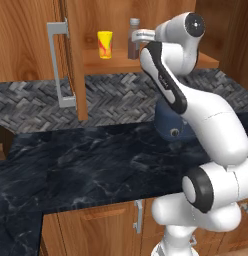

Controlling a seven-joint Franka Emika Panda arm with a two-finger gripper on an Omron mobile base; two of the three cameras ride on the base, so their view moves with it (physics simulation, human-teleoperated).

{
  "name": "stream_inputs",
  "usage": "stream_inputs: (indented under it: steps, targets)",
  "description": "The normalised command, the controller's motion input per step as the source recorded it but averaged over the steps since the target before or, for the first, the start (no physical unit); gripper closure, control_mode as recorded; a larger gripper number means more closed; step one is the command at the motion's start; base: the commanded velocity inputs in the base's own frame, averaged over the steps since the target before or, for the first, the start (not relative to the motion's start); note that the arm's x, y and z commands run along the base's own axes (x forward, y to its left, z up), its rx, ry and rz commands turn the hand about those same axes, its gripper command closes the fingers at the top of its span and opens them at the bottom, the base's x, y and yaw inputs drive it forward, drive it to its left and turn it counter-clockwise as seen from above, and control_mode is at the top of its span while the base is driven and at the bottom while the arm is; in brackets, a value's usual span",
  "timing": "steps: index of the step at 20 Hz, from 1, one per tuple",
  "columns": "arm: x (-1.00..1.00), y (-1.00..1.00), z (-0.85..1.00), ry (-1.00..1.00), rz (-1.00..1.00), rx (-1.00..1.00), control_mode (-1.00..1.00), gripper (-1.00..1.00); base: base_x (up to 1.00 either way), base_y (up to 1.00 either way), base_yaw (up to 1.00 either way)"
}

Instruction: Take the cinnamon bottle from the cabinet and place it on the dining table, next to the plate with the cupcake. Then take the chocolate from the dining counter and place it on the cupcake plate.

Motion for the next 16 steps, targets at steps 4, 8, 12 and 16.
stream_inputs:
  steps: [4,8,12,16]
  targets:
    - [0.46,0.0,-0.01,0.0,0.1,0.0,-1.0,-1.0,0.0,0.0,0.0]
    - [0.57,0.05,-0.03,0.01,0.08,0.0,-1.0,-1.0,0.0,0.0,0.0]
    - [0.55,0.08,-0.03,0.0,0.07,0.0,-1.0,-1.0,0.0,0.0,0.0]
    - [0.51,0.09,-0.09,0.01,0.06,0.0,-1.0,-1.0,0.0,0.0,0.0]
